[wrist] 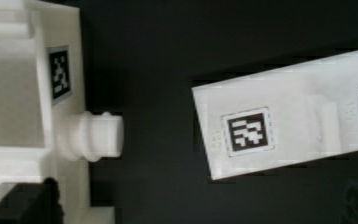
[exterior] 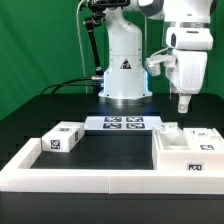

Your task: Assemble cabinet

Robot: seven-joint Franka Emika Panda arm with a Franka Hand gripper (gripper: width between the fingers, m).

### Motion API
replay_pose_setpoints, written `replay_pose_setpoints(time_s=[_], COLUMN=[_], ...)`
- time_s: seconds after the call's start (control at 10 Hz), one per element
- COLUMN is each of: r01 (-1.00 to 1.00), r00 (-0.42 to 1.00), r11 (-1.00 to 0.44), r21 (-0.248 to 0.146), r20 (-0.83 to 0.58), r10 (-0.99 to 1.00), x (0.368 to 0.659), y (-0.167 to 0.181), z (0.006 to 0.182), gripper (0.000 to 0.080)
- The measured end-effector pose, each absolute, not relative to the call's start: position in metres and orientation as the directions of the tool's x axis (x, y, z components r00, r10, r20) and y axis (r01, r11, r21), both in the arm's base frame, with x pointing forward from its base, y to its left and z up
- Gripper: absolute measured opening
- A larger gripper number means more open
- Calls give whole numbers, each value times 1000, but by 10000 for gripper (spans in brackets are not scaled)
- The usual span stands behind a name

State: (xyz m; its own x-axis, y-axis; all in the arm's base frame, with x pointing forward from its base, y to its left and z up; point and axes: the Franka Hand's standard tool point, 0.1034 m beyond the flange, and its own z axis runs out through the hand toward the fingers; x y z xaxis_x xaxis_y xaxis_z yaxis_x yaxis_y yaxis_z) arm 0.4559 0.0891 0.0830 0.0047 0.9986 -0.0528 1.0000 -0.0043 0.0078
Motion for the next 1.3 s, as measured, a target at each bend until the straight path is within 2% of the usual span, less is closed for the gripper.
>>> replay_pose_setpoints(time_s=[0.1,0.3,0.5,1.0,1.3], r01=[1000,985,960,959,955], r00=[-13,-166,-280,-283,-295], r11=[14,167,281,284,295], r21=[9,35,12,7,-2], r20=[-52,-35,-30,-28,-2], r10=[999,986,959,959,955], x=[456,453,436,434,412], y=[88,85,83,83,84], z=[83,79,69,67,48], gripper=[797,797,797,797,797])
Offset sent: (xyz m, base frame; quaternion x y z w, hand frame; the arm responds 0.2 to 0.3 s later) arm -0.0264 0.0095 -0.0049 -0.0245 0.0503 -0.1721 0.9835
